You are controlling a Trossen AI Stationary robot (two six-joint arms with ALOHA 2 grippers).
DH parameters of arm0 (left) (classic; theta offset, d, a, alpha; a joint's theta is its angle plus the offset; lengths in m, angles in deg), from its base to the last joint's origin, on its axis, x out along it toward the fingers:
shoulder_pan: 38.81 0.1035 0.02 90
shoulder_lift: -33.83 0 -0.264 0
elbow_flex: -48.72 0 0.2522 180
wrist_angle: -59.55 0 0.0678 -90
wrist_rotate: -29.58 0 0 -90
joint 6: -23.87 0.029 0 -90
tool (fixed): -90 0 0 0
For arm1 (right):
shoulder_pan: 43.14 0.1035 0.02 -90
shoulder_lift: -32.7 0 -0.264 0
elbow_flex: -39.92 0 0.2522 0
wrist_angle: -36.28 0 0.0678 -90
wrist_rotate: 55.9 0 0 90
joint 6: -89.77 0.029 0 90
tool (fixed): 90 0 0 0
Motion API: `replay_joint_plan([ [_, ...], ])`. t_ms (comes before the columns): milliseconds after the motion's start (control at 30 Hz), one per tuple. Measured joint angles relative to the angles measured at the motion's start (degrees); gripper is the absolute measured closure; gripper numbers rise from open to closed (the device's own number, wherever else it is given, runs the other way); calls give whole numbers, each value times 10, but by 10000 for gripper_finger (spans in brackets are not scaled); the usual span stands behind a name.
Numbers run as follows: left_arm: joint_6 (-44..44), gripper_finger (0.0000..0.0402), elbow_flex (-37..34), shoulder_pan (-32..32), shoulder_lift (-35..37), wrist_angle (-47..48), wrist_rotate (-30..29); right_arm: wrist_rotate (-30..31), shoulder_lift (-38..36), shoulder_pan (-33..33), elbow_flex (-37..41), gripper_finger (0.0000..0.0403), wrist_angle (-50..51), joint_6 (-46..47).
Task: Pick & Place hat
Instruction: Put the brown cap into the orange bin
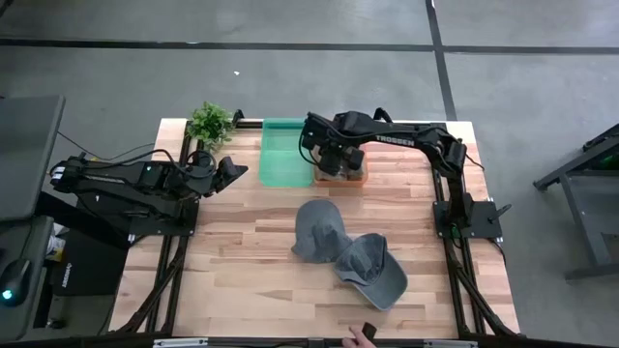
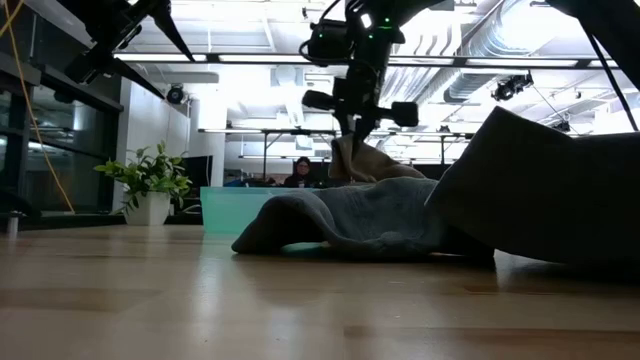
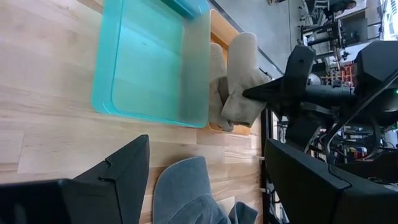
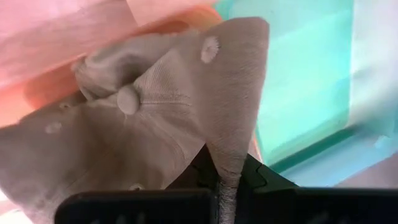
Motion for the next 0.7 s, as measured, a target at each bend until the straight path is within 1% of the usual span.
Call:
replay_joint_plan([
  [167,0,126,0,0,0,0,0,-2,0,-6,2,403,-1,3],
  [333,0,126,0,0,0,0,0,0,0,-13,35,403,-11,2],
  [533,0,126,1,0,0,0,0,10,0,-14,80,403,-51,0],
  [700,0,126,1,0,0,0,0,4,0,-15,87,402,-75,-11],
])
